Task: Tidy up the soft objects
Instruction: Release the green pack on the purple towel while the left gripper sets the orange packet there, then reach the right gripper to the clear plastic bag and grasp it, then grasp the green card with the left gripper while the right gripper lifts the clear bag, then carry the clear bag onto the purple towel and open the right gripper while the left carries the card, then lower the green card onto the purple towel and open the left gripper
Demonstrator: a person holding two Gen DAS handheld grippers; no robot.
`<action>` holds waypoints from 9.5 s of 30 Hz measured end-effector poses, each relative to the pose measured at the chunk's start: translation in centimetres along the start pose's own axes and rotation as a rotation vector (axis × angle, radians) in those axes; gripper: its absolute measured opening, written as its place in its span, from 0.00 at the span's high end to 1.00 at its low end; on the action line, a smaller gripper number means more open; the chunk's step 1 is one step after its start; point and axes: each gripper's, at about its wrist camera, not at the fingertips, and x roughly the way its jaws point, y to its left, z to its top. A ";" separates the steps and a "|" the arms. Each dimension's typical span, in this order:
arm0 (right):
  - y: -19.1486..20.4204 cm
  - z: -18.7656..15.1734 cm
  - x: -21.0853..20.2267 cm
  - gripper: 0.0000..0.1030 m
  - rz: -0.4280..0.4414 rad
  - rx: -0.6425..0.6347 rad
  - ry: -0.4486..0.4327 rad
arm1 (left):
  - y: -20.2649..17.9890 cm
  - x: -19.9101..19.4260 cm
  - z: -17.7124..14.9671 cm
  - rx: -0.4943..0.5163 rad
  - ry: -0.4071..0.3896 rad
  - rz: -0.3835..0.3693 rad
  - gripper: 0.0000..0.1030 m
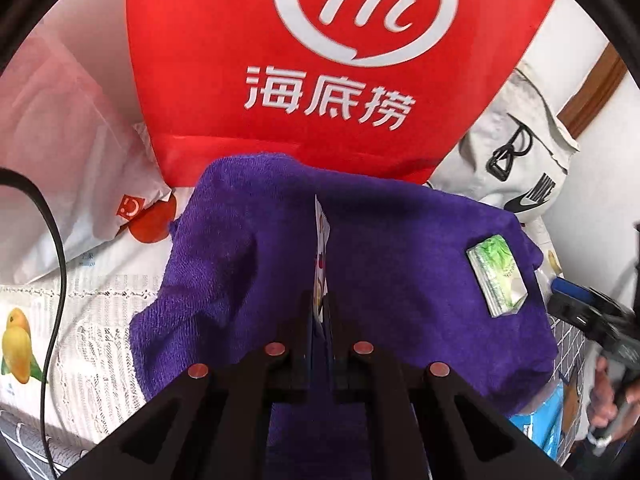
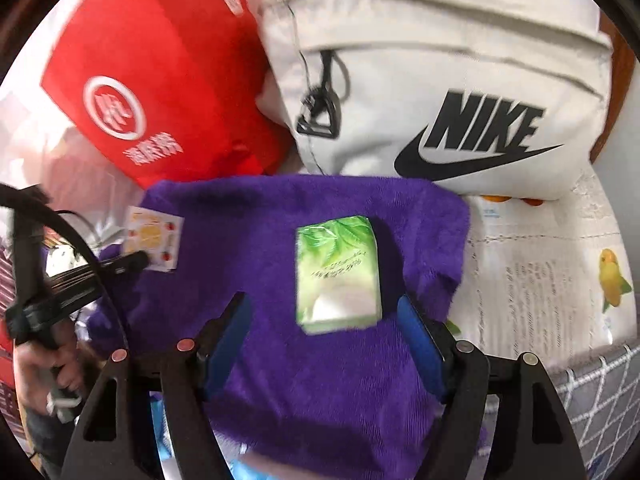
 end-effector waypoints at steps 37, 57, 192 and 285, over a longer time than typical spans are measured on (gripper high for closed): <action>11.7 -23.4 -11.4 0.23 0.078 -0.272 -0.145 | -3.1 -12.6 -12.9 0.080 -0.105 0.075 0.44; 17.8 -27.9 -6.8 0.78 -0.109 -0.520 -0.153 | -0.1 -15.3 -23.4 -0.010 -0.103 0.023 0.41; 10.8 -22.3 -18.5 0.99 0.116 -0.190 -0.246 | -3.4 -19.2 -20.0 0.076 -0.247 -0.229 0.95; 3.6 -10.2 -9.1 0.51 -0.087 -0.161 -0.145 | -0.6 -6.0 -1.9 0.033 -0.107 0.048 0.47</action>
